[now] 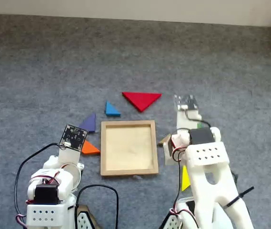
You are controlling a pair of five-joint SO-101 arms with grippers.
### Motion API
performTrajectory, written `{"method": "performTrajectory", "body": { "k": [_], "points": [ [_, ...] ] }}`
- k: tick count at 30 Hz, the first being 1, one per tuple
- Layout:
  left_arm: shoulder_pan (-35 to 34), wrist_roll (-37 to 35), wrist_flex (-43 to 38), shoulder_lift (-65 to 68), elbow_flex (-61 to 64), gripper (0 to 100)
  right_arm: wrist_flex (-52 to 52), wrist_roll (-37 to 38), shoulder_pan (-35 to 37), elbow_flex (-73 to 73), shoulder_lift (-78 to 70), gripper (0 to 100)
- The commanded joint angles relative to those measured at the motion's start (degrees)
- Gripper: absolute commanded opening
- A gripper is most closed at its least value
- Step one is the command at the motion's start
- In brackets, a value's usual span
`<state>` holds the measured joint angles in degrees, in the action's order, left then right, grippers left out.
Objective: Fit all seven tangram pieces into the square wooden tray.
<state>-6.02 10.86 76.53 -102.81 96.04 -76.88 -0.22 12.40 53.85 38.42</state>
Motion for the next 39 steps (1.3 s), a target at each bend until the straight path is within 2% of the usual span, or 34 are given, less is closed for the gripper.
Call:
{"method": "performTrajectory", "body": {
  "k": [1, 8, 15, 22, 27, 34, 39],
  "points": [
    [1.01, -0.44, 0.26, -1.10, 1.10, 1, 3.47, 2.81, -2.15, 4.09, 1.36, 40.3],
    [1.01, -0.44, 0.26, -1.10, 1.10, 1, 16.84, 4.66, -6.11, 16.31, 1.27, 40.3],
    [1.01, -0.44, 0.26, -1.10, 1.10, 1, 26.07, 4.48, -6.46, 24.13, 1.27, 40.3],
    [1.01, -0.44, 0.26, -1.10, 1.10, 1, 26.77, 4.66, -6.64, 24.48, 1.27, 40.2],
    [1.01, -0.44, 0.26, -1.10, 1.10, 1, 26.77, 4.75, -6.64, 24.48, 1.27, 32.1],
    [1.01, -0.44, 0.26, -1.10, 1.10, 1, 26.77, 4.92, -6.73, 24.75, 1.89, 30.7],
    [1.01, -0.44, 0.26, -1.10, 1.10, 1, 26.42, 9.76, -6.73, 24.40, 1.98, 23.8]
  ]
}}
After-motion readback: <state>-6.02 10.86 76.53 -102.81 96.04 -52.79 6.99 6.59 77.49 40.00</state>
